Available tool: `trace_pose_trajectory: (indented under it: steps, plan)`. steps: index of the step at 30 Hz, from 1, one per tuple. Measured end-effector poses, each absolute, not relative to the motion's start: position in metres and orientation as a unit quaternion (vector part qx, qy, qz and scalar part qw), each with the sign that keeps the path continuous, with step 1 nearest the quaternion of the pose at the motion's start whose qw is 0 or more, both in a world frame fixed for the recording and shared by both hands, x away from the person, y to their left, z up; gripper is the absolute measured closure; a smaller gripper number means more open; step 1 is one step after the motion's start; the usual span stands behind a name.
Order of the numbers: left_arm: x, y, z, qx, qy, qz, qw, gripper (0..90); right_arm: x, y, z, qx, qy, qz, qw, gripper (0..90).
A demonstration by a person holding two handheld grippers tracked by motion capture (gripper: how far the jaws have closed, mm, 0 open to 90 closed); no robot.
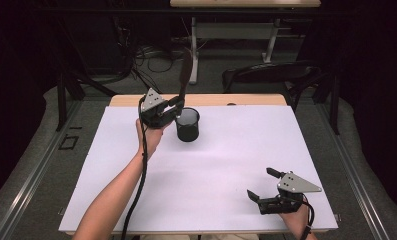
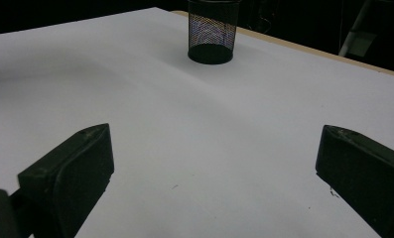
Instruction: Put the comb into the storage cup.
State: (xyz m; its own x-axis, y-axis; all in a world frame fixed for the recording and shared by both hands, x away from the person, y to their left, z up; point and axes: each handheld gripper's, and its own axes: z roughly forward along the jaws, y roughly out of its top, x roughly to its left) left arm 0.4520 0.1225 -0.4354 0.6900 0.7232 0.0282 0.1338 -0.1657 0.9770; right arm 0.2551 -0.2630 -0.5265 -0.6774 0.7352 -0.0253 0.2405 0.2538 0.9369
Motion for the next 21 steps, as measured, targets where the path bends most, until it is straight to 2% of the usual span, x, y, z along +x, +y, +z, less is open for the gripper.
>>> trace_pose_trajectory:
  steps: [21]
  plan:
    - [0.466, 0.111, -0.441, 0.709, 0.312, 0.261, 0.576, 72.5, 0.255, -0.263, -0.526, 0.322, 0.754, 0.52, 0.24, 1.4]
